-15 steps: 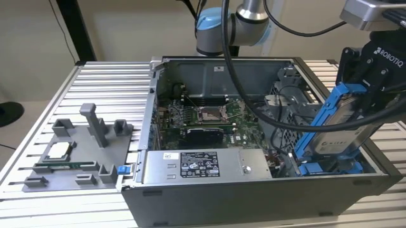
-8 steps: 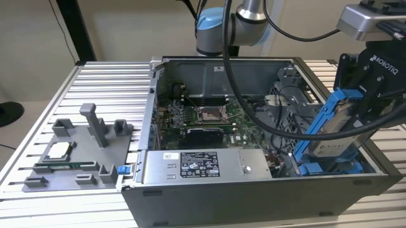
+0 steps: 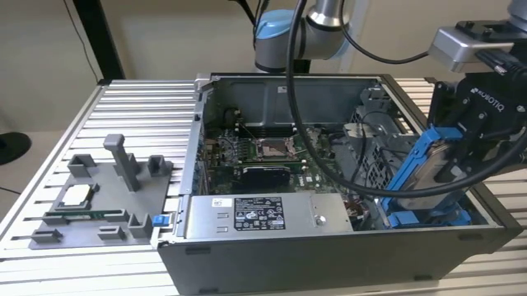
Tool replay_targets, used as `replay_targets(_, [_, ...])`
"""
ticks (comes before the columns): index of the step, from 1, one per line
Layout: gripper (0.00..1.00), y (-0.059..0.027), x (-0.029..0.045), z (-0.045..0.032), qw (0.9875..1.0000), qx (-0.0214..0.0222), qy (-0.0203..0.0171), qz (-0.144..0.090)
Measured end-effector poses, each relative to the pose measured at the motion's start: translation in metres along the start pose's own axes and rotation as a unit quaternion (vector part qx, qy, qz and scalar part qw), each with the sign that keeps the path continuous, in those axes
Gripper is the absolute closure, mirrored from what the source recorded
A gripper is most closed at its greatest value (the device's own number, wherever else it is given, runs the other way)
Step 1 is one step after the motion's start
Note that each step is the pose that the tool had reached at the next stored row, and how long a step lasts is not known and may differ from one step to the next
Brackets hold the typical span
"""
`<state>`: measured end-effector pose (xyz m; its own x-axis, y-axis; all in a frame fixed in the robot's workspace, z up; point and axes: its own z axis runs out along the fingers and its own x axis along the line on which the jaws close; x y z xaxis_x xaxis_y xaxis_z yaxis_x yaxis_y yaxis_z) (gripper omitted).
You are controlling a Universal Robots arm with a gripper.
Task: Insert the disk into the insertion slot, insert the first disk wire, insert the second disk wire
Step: 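Insert the disk into the insertion slot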
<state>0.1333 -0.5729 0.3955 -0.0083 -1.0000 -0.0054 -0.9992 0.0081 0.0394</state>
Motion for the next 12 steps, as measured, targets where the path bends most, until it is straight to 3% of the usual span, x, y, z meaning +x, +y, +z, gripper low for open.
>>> replay_targets(5, [1.0,-0.0004,0.0,0.009,1.0,0.0,-0.0002,0.0])
replay_targets(12, [1.0,-0.0004,0.0,0.0096,1.0,0.0,-0.0002,0.0])
